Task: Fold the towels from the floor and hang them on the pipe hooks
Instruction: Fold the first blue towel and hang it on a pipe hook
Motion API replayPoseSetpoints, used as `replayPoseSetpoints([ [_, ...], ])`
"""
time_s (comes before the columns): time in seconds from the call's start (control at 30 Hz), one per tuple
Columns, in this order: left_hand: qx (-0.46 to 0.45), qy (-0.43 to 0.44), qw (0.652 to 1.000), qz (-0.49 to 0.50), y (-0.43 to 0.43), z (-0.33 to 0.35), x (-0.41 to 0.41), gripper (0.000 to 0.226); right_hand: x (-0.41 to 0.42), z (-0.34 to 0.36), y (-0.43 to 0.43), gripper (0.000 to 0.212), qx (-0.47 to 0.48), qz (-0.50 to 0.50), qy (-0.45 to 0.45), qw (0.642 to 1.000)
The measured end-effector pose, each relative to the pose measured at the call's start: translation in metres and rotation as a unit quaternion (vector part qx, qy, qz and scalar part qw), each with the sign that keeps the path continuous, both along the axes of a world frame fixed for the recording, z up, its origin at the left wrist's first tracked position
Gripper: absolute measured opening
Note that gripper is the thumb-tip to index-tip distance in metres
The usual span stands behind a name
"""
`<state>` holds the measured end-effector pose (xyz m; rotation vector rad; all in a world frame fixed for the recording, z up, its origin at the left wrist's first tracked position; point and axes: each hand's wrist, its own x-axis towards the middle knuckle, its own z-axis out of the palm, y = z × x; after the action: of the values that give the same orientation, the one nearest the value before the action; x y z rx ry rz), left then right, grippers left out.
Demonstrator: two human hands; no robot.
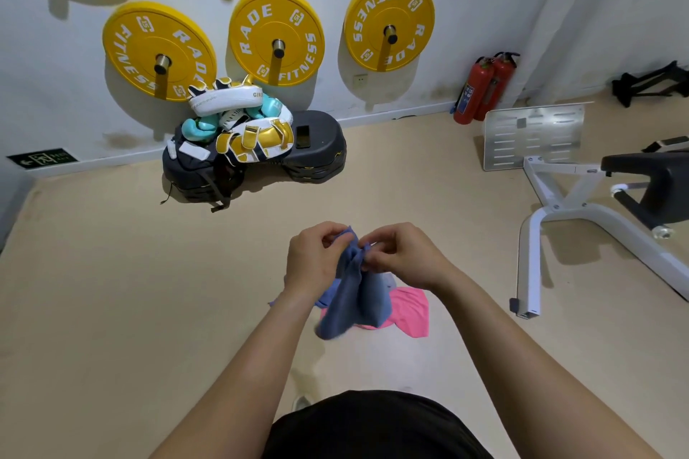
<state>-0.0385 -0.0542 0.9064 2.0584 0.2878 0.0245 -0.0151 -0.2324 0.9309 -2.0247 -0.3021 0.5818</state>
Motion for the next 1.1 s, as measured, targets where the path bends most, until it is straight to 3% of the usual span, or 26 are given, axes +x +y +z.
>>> replayPoseSetpoints([
  [0.13,-0.042,0.005,0.999,-0.006,-0.004,0.002,-0.004,0.005,-0.003,-0.004,0.002,0.003,0.034,-0.041,-0.015,0.998],
  [0.33,-0.113,0.025,0.993,-0.002,-0.003,0.002,-0.005,0.012,0.003,-0.009,0.004,0.005,-0.019,-0.063,-0.117,0.991],
  [0.6,-0.137,0.034,0.990,-0.018,-0.006,0.001,-0.006,0.016,0.008,-0.008,0.006,0.016,0.018,-0.082,-0.111,0.990],
  [0.73,-0.133,0.036,0.990,-0.024,-0.009,0.000,-0.006,0.018,0.009,-0.009,0.004,0.007,0.026,-0.086,-0.097,0.991],
  [0.9,-0.147,0.037,0.988,-0.015,-0.009,-0.001,-0.005,0.018,0.008,-0.008,0.001,0.014,0.020,-0.068,-0.086,0.994],
  [1.1,-0.162,0.038,0.986,-0.018,-0.013,0.001,-0.006,0.019,0.005,-0.011,0.005,0.011,0.051,-0.116,-0.087,0.988],
])
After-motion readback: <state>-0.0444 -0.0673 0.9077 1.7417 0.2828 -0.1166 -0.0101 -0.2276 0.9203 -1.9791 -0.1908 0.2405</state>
